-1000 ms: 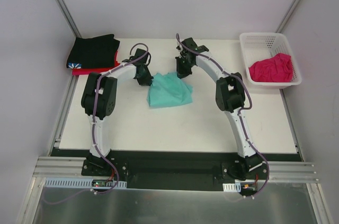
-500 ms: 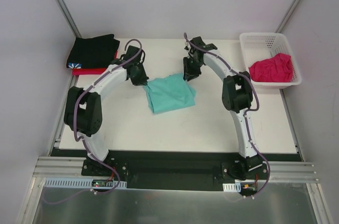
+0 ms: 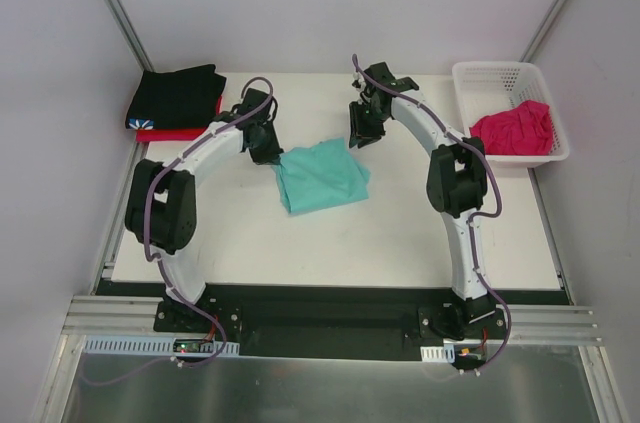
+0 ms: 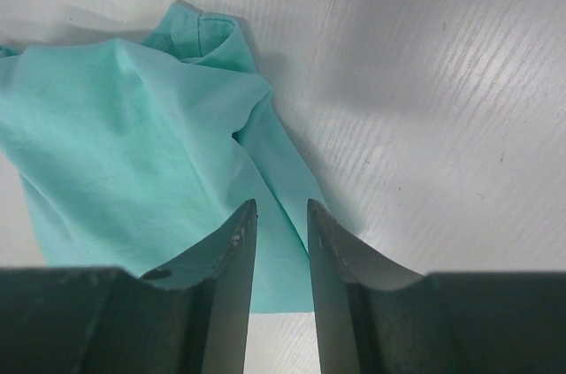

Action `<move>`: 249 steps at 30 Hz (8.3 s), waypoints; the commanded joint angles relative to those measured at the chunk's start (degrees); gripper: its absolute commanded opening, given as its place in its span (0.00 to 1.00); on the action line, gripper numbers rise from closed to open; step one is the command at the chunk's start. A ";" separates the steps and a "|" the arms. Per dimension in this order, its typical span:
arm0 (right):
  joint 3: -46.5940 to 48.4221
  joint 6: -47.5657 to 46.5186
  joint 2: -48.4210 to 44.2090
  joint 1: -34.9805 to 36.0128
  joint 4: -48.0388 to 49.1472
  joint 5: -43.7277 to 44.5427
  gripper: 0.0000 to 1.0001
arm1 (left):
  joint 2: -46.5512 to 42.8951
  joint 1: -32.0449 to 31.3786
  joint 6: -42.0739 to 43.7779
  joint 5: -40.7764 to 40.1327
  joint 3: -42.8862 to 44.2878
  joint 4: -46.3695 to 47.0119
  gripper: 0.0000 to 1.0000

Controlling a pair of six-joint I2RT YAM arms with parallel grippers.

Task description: Fold and stack the t-shirts

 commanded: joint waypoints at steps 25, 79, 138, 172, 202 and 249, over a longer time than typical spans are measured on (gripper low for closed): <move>-4.71 -0.95 -5.33 -0.59 -0.83 -3.01 0.35 | 6.02 -0.16 2.56 -2.28 0.87 2.80 0.27; -12.00 -0.07 -10.16 -1.30 0.22 -3.80 0.22 | -3.03 0.37 1.59 -6.15 -3.53 5.09 0.00; 6.54 5.29 14.53 -0.15 12.96 -22.08 0.01 | -10.42 0.46 0.01 -7.55 -19.17 7.73 0.00; -18.15 4.59 -20.62 3.18 4.79 -12.07 0.35 | -12.53 2.48 0.10 -3.34 -12.76 2.81 0.00; -27.48 6.00 -21.76 6.00 7.51 -6.17 0.01 | 1.01 0.81 -2.72 6.16 -6.60 7.20 0.00; -40.47 16.46 -13.94 22.26 24.12 -14.17 0.01 | 2.42 2.30 -2.45 4.23 -13.11 11.77 0.00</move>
